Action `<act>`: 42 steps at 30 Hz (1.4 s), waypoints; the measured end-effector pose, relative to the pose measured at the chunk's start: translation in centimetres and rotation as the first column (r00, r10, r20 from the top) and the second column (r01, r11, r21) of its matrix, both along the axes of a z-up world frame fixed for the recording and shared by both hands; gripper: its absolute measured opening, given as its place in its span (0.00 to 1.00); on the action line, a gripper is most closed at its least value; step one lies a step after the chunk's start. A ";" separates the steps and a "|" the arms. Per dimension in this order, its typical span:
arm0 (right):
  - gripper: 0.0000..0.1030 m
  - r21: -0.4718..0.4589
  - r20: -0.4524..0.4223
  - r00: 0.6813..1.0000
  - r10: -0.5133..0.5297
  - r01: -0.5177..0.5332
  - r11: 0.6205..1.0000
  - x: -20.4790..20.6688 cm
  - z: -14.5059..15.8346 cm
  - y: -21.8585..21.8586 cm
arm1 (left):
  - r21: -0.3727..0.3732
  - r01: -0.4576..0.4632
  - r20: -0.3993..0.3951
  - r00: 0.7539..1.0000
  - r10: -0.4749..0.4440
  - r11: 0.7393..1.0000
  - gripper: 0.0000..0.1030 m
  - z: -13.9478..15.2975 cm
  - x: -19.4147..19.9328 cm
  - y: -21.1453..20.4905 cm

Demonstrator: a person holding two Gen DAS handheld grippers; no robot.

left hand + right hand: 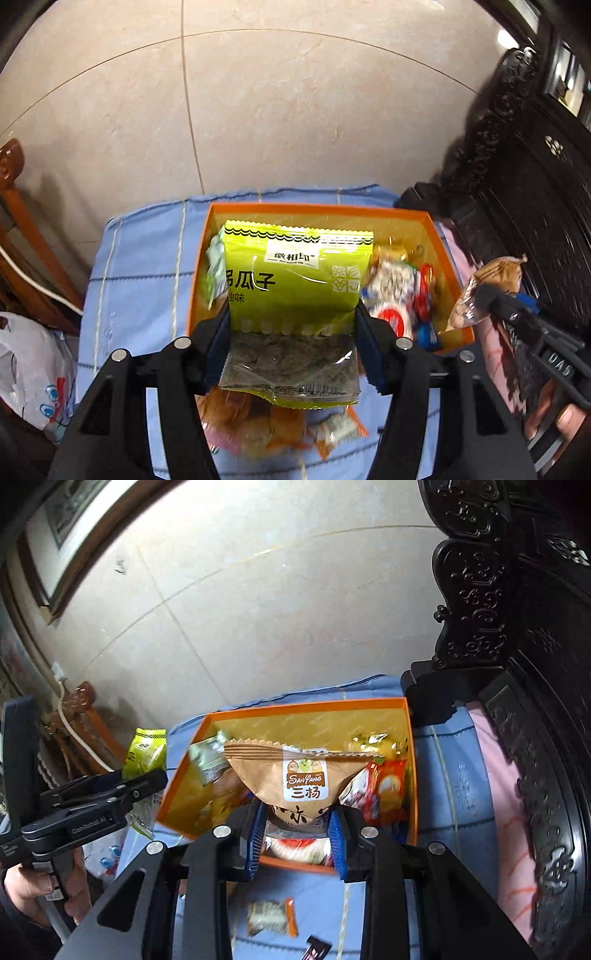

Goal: Organize snacks
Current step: 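Release green seed bag with left tool while right tool releases brown bag into box, then move both open tools back to the remaining snacks, then grasp pink cookie bag with left tool while right tool grasps clear cake packet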

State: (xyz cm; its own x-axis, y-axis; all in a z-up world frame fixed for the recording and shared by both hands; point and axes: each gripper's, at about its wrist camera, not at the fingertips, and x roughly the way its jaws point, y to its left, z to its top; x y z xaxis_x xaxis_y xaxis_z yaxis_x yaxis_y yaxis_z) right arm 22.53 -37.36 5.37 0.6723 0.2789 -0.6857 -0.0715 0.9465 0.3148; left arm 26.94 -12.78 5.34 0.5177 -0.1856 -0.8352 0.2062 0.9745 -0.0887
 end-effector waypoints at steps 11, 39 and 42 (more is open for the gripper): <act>0.91 0.038 -0.008 0.986 -0.166 0.166 0.985 0.7 -2.8 -1.8 | -0.009 -0.083 -0.037 0.996 0.083 0.997 0.95 -3.7 2.9 1.3; 0.94 0.030 -0.343 0.939 -0.013 0.025 0.999 -12.5 -13.2 3.2 | 0.187 -0.138 -0.262 0.947 0.185 0.973 0.95 -14.8 -4.7 9.9; 0.94 0.030 -0.352 0.936 -0.002 0.013 0.999 -12.6 -13.2 3.3 | 0.215 -0.087 -0.298 0.943 0.150 0.973 0.82 -16.5 -3.5 8.6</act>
